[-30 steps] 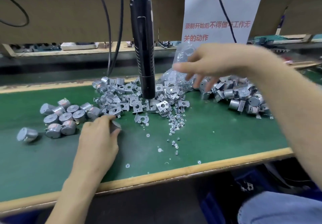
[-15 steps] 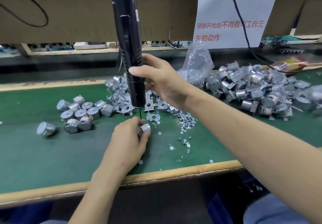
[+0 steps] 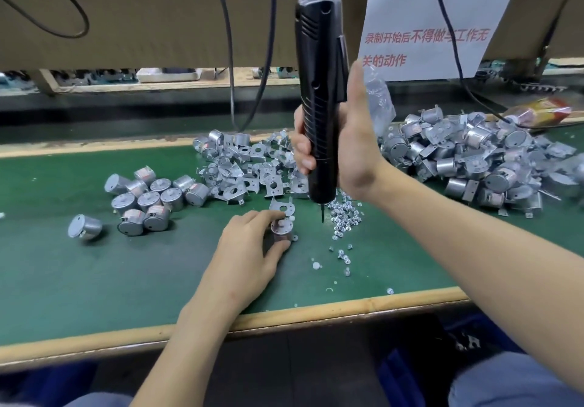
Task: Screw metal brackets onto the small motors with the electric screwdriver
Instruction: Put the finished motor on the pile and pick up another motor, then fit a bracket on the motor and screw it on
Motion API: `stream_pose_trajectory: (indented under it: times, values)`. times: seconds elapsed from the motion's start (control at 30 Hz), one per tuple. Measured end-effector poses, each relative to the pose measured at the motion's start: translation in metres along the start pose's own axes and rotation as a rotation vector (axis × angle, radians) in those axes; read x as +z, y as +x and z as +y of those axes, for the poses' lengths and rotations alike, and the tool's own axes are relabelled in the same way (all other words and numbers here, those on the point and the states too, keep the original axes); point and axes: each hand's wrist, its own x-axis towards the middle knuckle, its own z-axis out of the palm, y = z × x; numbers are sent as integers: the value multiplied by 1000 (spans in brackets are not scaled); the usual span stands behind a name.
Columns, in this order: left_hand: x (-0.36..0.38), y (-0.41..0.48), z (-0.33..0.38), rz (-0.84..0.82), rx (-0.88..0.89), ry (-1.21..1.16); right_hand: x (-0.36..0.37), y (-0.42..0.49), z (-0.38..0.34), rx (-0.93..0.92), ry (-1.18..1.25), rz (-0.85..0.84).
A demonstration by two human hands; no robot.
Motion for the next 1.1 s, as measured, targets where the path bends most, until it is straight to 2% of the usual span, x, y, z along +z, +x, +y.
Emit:
stream_pose_trajectory:
  times: [0.13, 0.27, 0.37, 0.5, 0.83, 1.1]
  values:
    - [2, 1, -1, 72, -49, -29, -7, -13, 7, 62, 17, -28]
    - [4, 0, -2, 59, -24, -34, -11, -21, 8, 95, 55, 2]
    - [4, 0, 1, 53, 7, -7, -12, -23, 7, 97, 63, 28]
    - [4, 1, 2, 74, -35, -15, -10, -23, 10, 96, 56, 40]
    - [0, 1, 0, 169, -66, -71, -8, -22, 22, 118, 67, 0]
    - [0, 2, -2, 149, -81, -69, -7, -20, 24, 100, 67, 11]
